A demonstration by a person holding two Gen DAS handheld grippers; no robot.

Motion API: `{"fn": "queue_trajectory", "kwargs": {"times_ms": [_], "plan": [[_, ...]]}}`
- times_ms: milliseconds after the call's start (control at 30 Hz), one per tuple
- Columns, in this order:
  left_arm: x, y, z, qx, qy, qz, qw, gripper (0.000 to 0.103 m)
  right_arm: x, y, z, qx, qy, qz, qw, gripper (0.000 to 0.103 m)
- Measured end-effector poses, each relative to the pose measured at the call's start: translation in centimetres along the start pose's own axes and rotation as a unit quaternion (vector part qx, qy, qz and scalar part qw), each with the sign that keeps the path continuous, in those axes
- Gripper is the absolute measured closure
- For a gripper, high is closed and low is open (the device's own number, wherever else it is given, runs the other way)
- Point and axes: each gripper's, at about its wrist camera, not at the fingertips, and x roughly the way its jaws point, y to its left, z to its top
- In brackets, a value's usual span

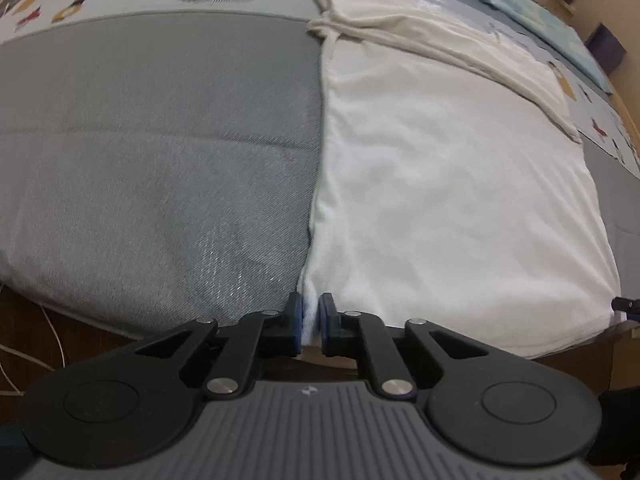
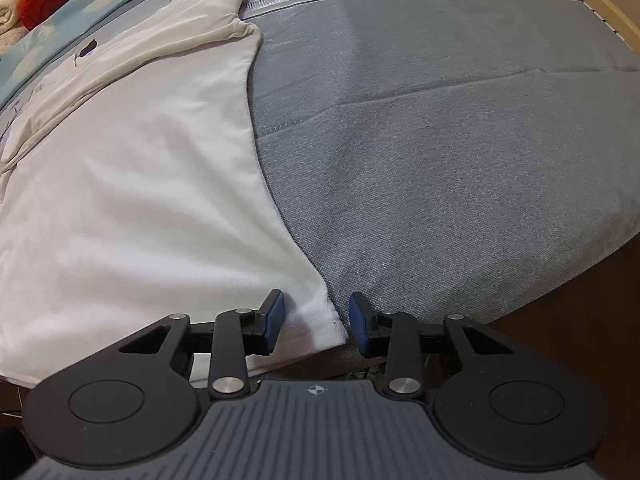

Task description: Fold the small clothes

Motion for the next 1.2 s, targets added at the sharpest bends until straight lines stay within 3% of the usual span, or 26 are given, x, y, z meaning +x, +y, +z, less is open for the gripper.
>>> {"fn": "queue_trajectory", "kwargs": {"times_ms": [33, 133, 200, 233, 300, 400, 467, 600, 867, 1000, 1033, 1200], "plan": [[0.3, 0.0, 0.0, -0.002, 0.006, 0.002, 1.0, 0.081, -0.1, 0.0, 0.0, 0.0, 0.0, 0.0, 1.0, 0.066], [1.0, -0.5, -0.3, 0.017, 0.019, 0.011, 0.9996, 0.081, 0.0, 0.1, -0.1, -0.007, 0.004, 0.004, 1.0, 0.065], [0.9, -0.8, -0.3, 0.028, 0.011, 0.01, 0.9995, 0.096, 0.0, 0.5, -0.2, -0.019, 0.006, 0.005, 1.0, 0.065], [0.5, -0.8, -0.3, 0.027, 0.004, 0.007, 0.9996, 0.096, 0.0, 0.6, -0.2, -0.024, 0.006, 0.005, 1.0, 0.068], [-0.5, -0.8, -0.1, 0.025, -0.019, 0.002, 0.9995, 0.097, -0.2, 0.5, -0.2, -0.025, 0.005, 0.011, 1.0, 0.098], [-1.8, -0.3, 0.1, 0.01, -0.041, -0.019, 0.9989, 0.096, -1.5, 0.0, 0.2, -0.004, -0.025, 0.045, 0.999, 0.097], [-1.4, 0.2, 0.3, -0.009, -0.032, -0.014, 0.9993, 0.095, -2.1, -0.3, 0.4, 0.005, -0.037, 0.062, 0.997, 0.096], [0.1, 0.8, 0.4, -0.037, 0.009, -0.023, 0.999, 0.09, -0.3, -0.7, 0.3, 0.017, 0.011, 0.033, 0.999, 0.092], [0.9, 0.3, -0.1, -0.014, 0.021, -0.002, 0.9997, 0.088, 0.0, 0.1, -0.1, -0.004, 0.014, 0.02, 1.0, 0.089], [0.1, 0.1, -0.2, -0.005, 0.002, 0.005, 1.0, 0.096, -0.3, 0.3, -0.2, -0.015, 0.015, 0.02, 1.0, 0.09], [-0.3, -0.3, -0.1, 0.007, -0.004, 0.007, 0.9999, 0.096, -0.3, 0.5, 0.0, -0.015, 0.012, 0.022, 1.0, 0.095], [-4.1, -1.2, 0.8, 0.051, -0.055, -0.013, 0.9971, 0.097, -3.3, 1.1, 0.5, -0.027, -0.038, 0.061, 0.997, 0.096]]}}
